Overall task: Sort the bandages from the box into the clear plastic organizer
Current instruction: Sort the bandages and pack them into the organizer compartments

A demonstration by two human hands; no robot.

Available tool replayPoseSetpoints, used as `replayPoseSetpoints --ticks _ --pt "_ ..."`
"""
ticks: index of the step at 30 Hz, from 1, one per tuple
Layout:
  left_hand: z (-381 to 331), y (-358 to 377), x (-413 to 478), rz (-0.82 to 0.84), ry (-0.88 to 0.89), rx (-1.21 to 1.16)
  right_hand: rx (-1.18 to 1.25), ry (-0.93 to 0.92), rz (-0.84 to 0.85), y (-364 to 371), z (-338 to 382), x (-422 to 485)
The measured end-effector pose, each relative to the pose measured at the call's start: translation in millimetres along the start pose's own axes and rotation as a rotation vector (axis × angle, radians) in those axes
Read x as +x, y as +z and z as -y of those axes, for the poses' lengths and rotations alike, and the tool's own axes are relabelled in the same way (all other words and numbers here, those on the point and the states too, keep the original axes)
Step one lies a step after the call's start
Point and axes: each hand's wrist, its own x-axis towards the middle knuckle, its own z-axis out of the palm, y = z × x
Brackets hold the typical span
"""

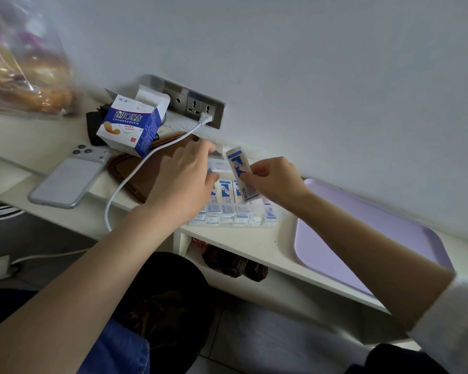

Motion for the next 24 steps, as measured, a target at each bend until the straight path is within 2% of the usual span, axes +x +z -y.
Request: replayPoseSetpoints --ticks 3,6,13,24 --pt "12.8 5.8 -5.3 0.189 -0.107 0.258 0.021 0.115 0.046 5.2 -3.5 13.2" --pt "17.0 13.2 -14.6 0.284 -0.130 0.316 0.084 0.192 0.078 14.1 -3.9 24.9" --pt "27.4 12.9 -24.5 0.251 -0.090 0.289 0.129 0.361 0.217 38.0 -2.3 38.8" --pt "27.3 12.2 -24.5 0.234 -0.108 0.210 -0.054 0.357 0.252 51.7 -6.2 46.8"
